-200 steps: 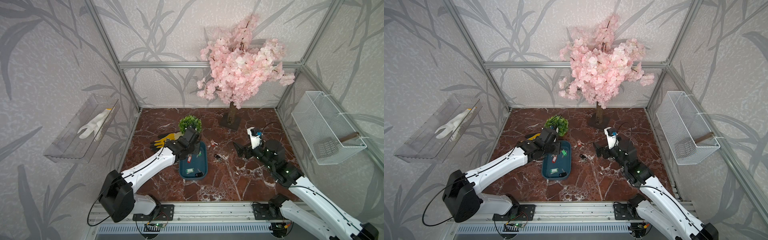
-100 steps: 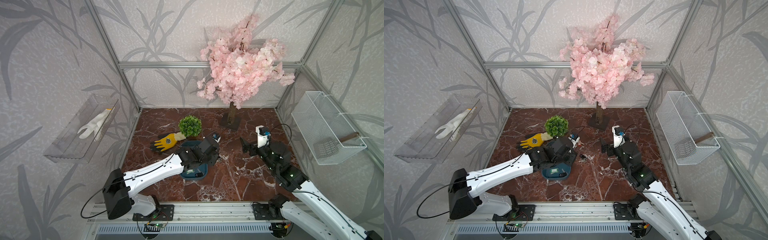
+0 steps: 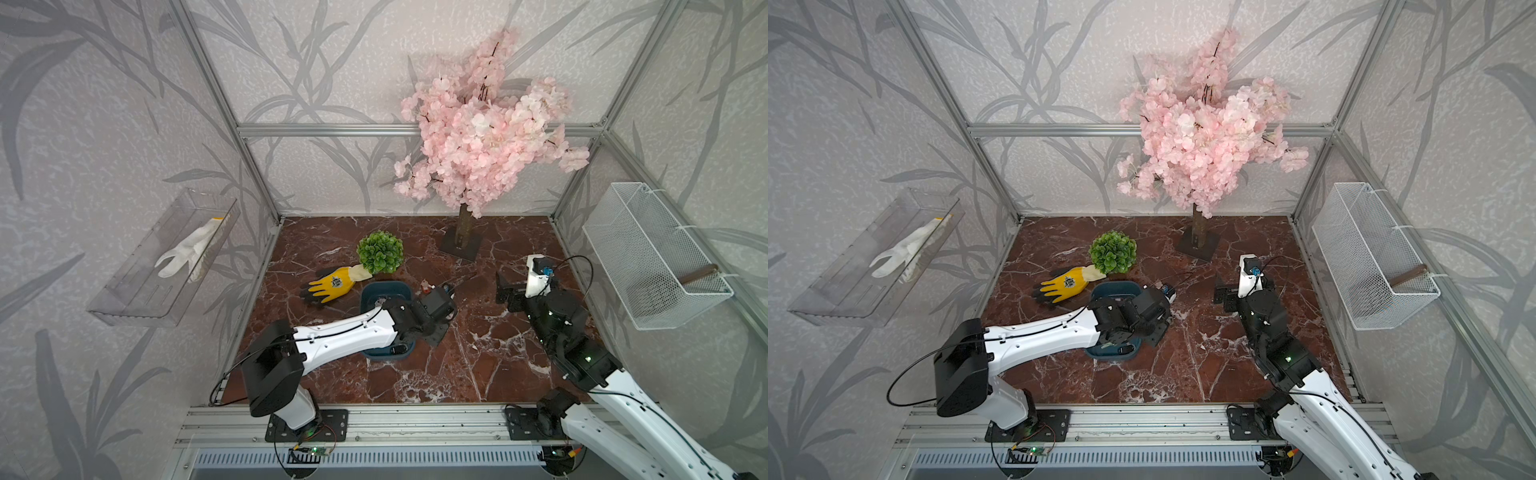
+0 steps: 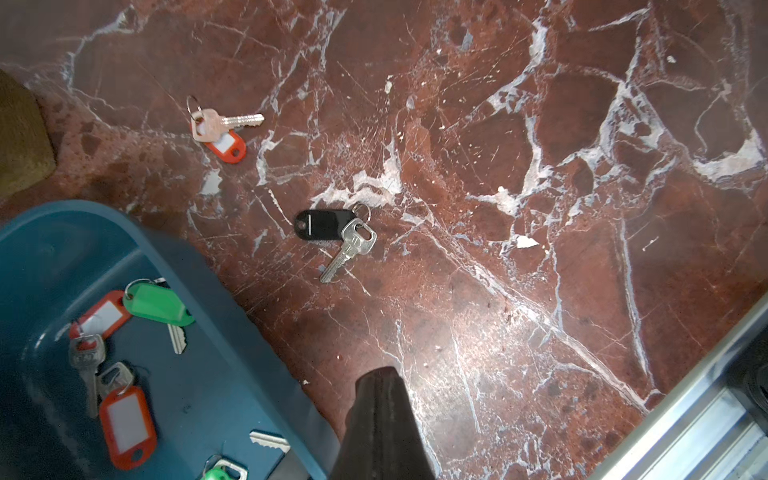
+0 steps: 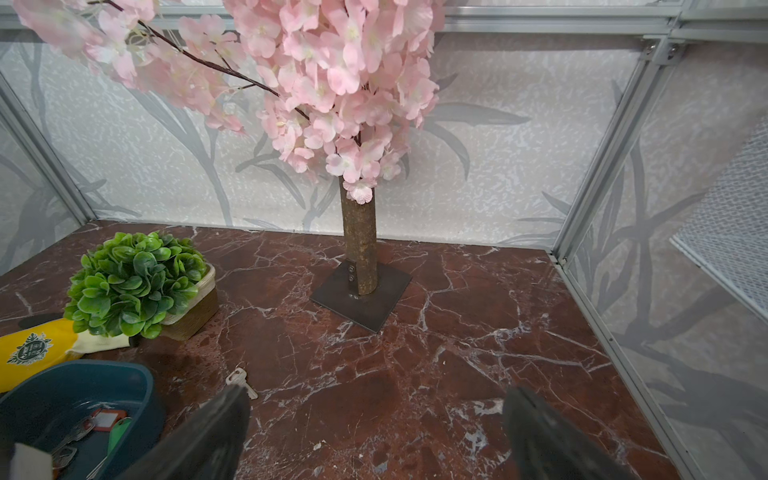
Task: Take the keys out of the storage box
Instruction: Place the key at the center of the board.
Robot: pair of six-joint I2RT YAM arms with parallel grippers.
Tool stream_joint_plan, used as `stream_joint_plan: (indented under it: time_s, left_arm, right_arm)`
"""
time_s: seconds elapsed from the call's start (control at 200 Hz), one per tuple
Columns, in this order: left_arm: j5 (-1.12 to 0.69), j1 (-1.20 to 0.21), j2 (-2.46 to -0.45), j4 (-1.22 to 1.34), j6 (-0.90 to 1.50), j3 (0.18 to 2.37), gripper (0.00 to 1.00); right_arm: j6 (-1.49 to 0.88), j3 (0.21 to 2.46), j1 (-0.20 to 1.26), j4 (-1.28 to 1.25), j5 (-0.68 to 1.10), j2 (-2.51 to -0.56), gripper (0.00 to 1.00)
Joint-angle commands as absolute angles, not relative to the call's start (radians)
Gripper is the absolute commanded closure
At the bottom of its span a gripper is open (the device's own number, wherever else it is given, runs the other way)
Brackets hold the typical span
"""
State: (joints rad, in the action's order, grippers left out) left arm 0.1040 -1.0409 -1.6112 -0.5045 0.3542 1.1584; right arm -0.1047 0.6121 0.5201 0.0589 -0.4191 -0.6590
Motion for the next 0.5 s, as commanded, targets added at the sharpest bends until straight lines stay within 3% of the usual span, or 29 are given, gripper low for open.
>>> stream_joint_plan:
  time_s: [0.0,0.495]
  left_arm:
    - [0.116,-1.044,-1.652,-0.529,0.388,1.205,1.00]
    - [0.104,-1.044,-1.780,-0.597,0.373,1.255,1.00]
  right_arm:
    - [-0.110,0.600,0.522,0.069,-0.464,-0.645,0.01]
    - [-0.114,0.572,0.520,0.040,-0.479,-0.649,0.01]
